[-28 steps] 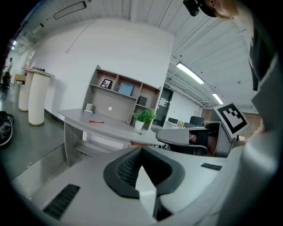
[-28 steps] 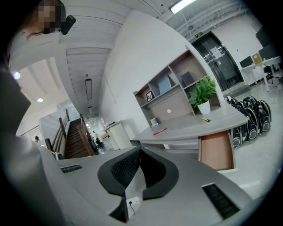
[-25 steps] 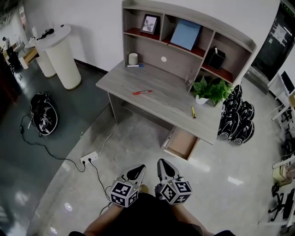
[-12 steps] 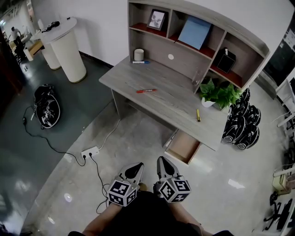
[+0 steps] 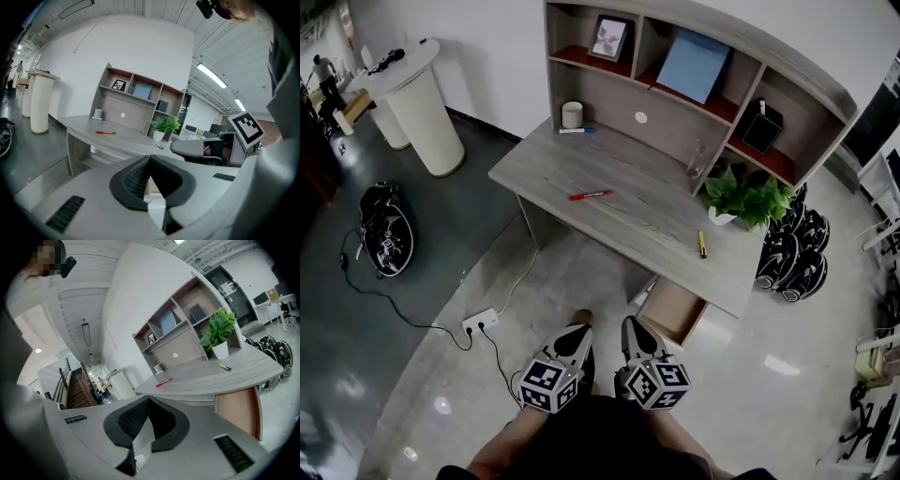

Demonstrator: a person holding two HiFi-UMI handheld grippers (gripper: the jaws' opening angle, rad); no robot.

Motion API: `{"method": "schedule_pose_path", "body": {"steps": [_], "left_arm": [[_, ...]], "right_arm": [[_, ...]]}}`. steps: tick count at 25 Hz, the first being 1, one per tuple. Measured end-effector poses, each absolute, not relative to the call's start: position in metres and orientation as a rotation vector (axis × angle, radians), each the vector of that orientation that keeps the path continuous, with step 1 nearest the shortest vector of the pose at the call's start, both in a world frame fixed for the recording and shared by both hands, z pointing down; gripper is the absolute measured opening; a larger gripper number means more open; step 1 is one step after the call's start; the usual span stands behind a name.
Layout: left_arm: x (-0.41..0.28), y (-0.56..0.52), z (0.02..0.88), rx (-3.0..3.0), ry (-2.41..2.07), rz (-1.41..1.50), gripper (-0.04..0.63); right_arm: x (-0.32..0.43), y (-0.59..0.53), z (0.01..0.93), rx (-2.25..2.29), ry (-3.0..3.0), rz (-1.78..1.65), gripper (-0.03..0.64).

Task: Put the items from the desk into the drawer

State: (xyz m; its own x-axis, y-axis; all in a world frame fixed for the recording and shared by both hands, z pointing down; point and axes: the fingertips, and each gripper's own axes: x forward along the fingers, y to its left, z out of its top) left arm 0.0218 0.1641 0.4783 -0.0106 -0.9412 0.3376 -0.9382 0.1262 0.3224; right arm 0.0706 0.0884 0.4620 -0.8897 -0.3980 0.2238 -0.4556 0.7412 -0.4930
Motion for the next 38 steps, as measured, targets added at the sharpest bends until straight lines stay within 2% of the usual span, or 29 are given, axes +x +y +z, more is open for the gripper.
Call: {"method": "schedule_pose_path", "body": {"steps": [29, 38], "left_arm": [[-0.189, -0.014, 0.475, 1.927, -1.775, 0.022, 0.017], [-0.223, -0.031, 0.494, 1.887, -1.762, 0.054, 0.017]], "right_arm": [[-0.133, -0.071, 0.474, 0.829, -2.747, 0.785, 0.0], [-0.175, -0.102, 0.493, 0.708, -2.71, 0.471, 0.0]]}}
